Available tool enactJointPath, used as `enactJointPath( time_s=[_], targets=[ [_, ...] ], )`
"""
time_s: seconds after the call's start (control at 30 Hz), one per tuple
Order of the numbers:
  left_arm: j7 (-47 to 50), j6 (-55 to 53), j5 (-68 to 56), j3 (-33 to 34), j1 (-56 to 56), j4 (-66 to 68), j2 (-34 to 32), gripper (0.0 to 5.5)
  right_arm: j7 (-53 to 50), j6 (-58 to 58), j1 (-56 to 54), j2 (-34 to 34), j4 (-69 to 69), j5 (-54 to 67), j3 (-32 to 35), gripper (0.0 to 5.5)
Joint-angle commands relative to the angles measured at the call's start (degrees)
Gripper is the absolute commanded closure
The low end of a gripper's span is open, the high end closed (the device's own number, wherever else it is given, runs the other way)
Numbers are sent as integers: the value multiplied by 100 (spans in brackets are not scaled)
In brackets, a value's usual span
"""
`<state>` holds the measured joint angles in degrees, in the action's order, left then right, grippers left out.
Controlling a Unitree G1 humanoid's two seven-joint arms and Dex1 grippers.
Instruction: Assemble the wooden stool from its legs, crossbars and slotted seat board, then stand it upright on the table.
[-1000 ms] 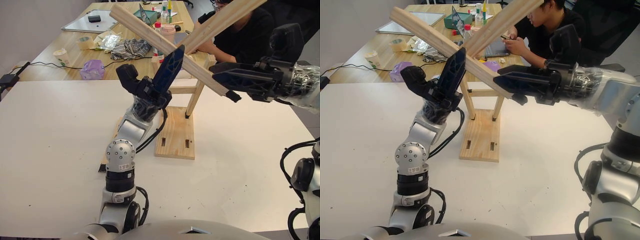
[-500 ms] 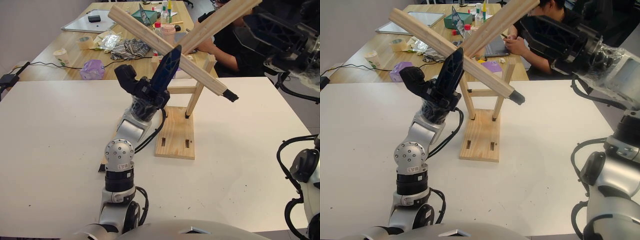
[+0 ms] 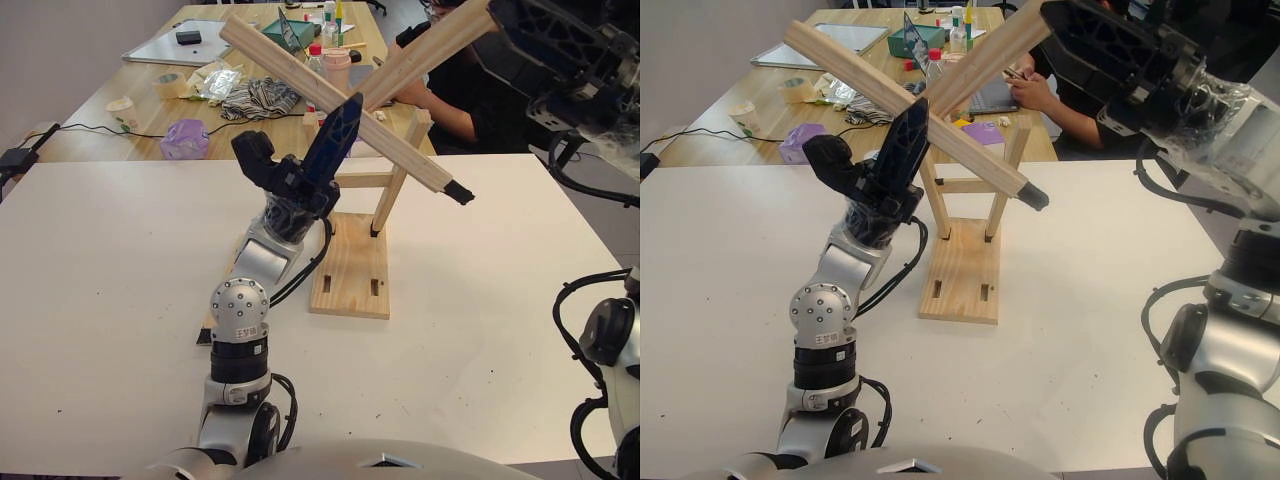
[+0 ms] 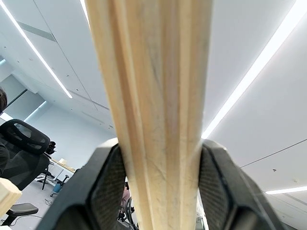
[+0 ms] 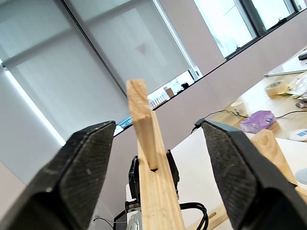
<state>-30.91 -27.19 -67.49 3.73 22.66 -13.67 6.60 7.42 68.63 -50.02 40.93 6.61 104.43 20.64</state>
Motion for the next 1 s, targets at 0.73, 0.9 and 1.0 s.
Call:
enactJointPath(
  time_s=[0.73,0.9,1.0],
  targets=[
    [-297,-162,383,-284,-224,90,-185,344,1396,358,-935,350,208,-1142,-833,506],
    [-353,-190,383,-306,-255,66,-205,344,1721,594,-889,207,101,-1459,-969,508],
    [-413,-254,366,-344,-261,25,-238,344,1792,848,-909,116,92,-1537,-1129,508]
  ],
)
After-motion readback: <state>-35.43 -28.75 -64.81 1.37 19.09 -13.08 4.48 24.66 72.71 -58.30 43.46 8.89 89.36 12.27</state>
